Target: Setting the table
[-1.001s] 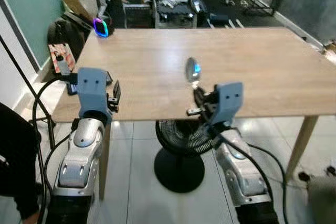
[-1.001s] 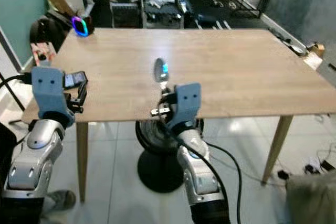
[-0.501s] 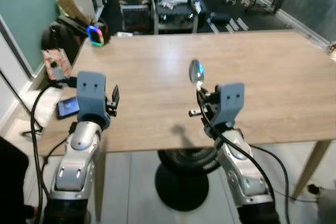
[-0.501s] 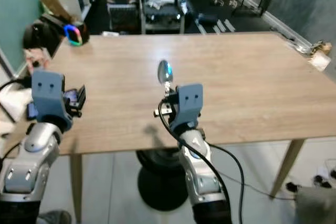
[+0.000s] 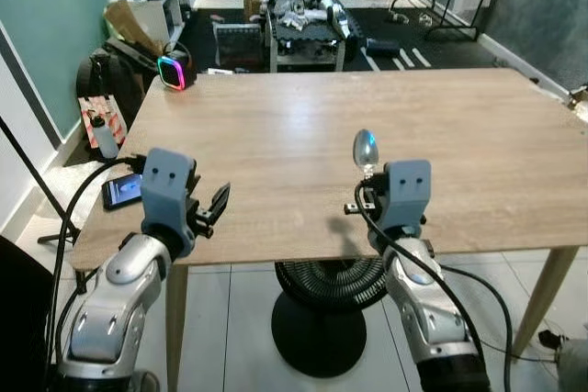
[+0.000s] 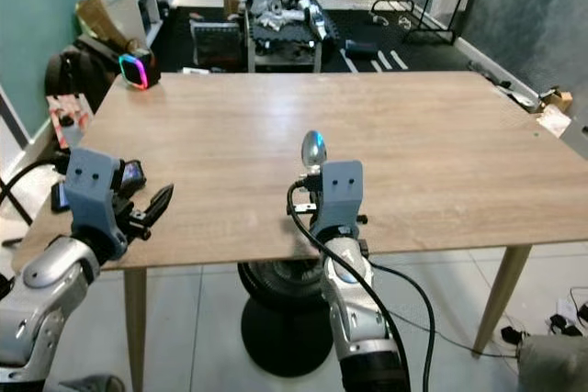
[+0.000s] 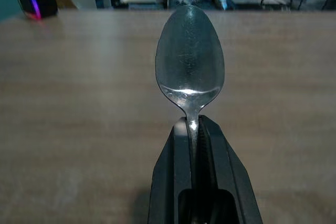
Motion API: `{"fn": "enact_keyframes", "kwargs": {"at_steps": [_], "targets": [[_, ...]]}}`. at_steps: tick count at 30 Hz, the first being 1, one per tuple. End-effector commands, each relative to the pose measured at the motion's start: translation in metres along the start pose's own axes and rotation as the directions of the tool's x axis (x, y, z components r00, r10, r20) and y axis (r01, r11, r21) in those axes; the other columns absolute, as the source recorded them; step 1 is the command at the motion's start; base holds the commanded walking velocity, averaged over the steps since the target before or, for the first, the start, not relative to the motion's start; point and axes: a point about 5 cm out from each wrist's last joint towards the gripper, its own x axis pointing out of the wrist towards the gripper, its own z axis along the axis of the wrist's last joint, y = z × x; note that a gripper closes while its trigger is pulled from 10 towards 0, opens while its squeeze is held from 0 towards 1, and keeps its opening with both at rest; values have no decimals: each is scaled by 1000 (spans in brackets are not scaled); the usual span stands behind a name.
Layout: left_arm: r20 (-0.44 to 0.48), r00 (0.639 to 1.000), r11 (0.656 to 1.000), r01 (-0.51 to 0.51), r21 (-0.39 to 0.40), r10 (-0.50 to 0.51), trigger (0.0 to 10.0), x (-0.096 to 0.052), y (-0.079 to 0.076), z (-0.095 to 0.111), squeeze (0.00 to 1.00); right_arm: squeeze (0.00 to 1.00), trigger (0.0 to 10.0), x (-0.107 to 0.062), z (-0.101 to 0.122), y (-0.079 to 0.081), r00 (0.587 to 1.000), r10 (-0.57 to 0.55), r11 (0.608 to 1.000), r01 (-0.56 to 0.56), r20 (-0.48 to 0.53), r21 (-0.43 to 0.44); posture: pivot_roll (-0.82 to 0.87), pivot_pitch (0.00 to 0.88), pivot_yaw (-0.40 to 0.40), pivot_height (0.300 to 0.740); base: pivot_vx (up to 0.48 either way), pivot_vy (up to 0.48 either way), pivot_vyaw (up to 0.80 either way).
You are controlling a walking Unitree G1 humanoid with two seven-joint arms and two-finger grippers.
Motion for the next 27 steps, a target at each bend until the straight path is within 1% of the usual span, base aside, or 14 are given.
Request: {"fn": "enact_keyframes", "kwargs": {"at_steps": [1,3,6,9,10,12,14,16,19,20,22,27], "targets": [[-27,1000,1000,5,19,-4,10000,-4,0,-4,0,0,10000,2,-10,8,999,11,1000,-12,-31,-24,96,0,61,740,0,0,0],[-31,1000,1000,6,17,-6,10000,-6,-1,-4,0,0,10000,2,-13,11,999,10,1000,-12,-43,-28,98,0,61,740,0,0,0],[-40,999,1000,17,18,-16,10000,-8,-4,-6,0,0,10000,7,-20,22,998,33,999,-35,-50,-38,113,0,61,740,0,0,0],[-50,998,999,28,23,-27,10000,-10,-7,-7,0,0,10000,13,-22,27,998,31,998,-33,-52,-53,129,0,58,740,0,0,0],[-50,998,999,28,23,-27,10000,-10,-7,-7,0,0,10000,13,-22,27,998,31,998,-33,-52,-53,129,0,58,740,0,0,0],[-51,998,999,29,29,-27,10000,-12,-8,-6,0,0,10000,20,-22,27,998,-2,998,-2,-64,-66,150,12,52,740,0,0,0],[-51,998,999,29,29,-27,10000,-12,-8,-6,0,0,10000,20,-22,27,998,-2,998,-2,-64,-66,150,12,52,740,0,0,0],[-48,999,999,26,33,-24,10000,-15,-10,-4,0,0,10000,26,-21,25,997,-32,998,27,-66,-64,177,35,47,740,0,0,0],[-45,999,999,23,38,-21,10000,-20,-14,-1,0,0,10000,35,-16,27,999,-19,998,16,-47,-64,202,62,46,740,0,0,0],[-45,999,999,23,38,-21,10000,-20,-14,-1,0,0,10000,35,-16,27,999,-19,998,16,-47,-64,202,62,46,740,0,0,0],[-50,999,999,23,40,-21,10000,-25,-15,1,0,0,10000,39,-16,28,999,-12,997,9,-43,-72,225,87,44,740,0,0,0],[-64,998,999,15,51,-11,10000,-33,-16,1,0,0,10000,43,-15,32,999,-10,997,6,-46,-71,251,115,42,740,0,0,0]]}}
